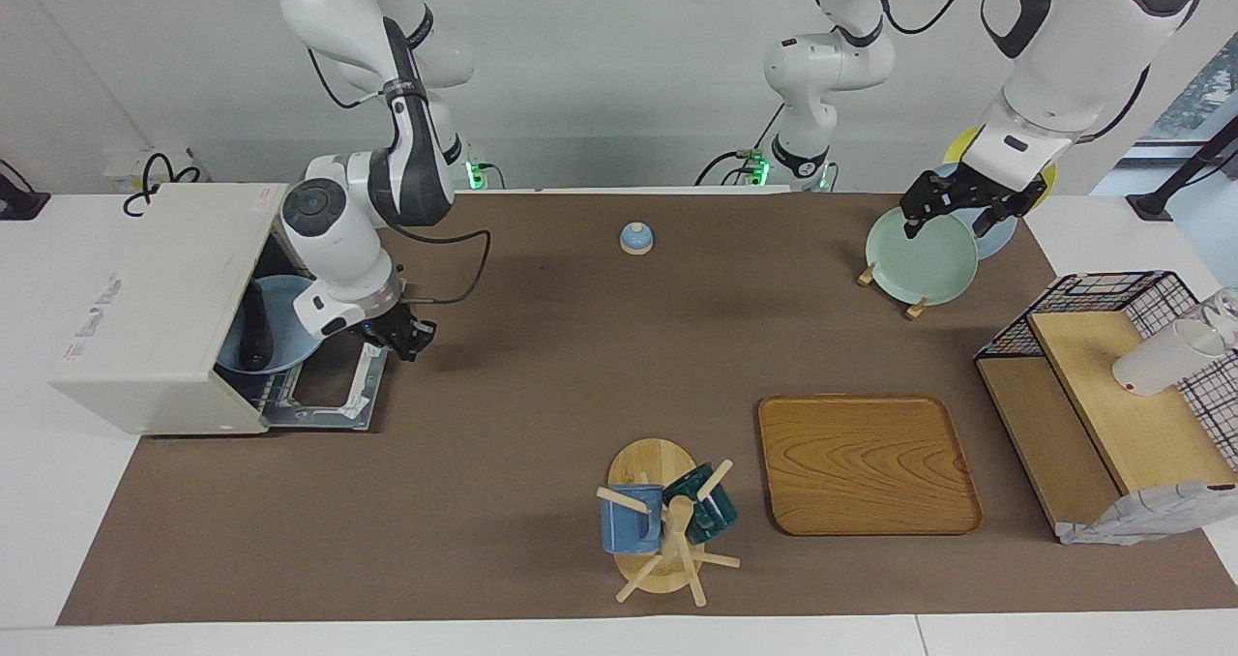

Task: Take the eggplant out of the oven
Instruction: 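Reach into the oven and grasp the light blue plate with the right gripper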

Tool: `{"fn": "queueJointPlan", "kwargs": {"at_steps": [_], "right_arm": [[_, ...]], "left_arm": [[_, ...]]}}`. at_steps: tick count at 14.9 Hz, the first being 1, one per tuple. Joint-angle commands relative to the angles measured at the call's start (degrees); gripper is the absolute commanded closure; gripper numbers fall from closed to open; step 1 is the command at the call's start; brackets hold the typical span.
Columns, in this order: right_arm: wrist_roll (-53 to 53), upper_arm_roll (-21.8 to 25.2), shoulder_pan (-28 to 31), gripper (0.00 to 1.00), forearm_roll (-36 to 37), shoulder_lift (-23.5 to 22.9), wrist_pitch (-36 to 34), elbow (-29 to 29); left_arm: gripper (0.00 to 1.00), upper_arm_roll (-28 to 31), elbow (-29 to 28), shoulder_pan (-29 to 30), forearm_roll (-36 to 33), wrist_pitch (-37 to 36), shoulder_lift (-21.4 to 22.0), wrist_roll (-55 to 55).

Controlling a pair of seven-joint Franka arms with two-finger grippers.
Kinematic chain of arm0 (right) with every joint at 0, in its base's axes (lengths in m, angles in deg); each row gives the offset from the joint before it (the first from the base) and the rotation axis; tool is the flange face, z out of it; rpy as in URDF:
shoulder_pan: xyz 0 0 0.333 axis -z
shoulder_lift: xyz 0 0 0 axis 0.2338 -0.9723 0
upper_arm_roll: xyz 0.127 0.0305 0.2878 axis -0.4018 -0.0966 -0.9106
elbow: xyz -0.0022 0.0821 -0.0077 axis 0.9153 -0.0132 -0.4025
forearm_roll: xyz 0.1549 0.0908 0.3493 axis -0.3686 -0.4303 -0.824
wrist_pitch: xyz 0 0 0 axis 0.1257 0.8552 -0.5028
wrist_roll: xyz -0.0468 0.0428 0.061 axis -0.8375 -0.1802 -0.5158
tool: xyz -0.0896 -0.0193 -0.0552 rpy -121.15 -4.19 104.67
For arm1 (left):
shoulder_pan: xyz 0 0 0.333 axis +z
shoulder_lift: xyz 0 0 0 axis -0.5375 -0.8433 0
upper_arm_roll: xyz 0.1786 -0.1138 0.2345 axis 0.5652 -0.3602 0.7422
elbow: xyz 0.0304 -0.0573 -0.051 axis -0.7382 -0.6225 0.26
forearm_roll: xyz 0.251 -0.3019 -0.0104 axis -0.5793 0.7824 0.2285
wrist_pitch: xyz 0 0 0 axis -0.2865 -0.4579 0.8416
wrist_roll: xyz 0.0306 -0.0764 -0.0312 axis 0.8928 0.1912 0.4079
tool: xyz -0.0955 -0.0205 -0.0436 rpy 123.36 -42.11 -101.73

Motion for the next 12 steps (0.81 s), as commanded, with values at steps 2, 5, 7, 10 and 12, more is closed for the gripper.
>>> {"fn": "queueJointPlan", "kwargs": {"at_steps": [2, 5, 7, 10, 12], "right_arm": [[0.0, 0.0, 1.96, 0.47, 4.57, 5.54, -8.76, 1.06], [-3.5, -0.09, 5.21, 0.38, 4.84, 6.59, -8.69, -1.57], [-5.53, -0.09, 6.7, 0.38, 4.84, 6.77, -8.59, -2.11], [-8.77, -0.09, 7.76, 0.38, 4.84, 7.56, -4.66, -5.17], [-13.34, -0.09, 9.86, 0.38, 4.84, 8.18, -1.14, -7.64]], "left_arm": [[0.0, -0.43, -1.83, 1.06, -0.77, 1.15, 1.6, -0.56], [0.0, -0.43, -1.83, 1.76, -0.77, 1.14, 1.6, -0.56], [0.0, -0.43, -1.83, 1.85, -0.77, 1.23, 1.6, -0.73], [0.0, -0.43, -1.83, 1.85, -0.77, 1.32, 1.6, -0.73], [0.0, -0.43, -1.91, 1.85, -0.77, 1.32, 1.6, -0.56]]}}
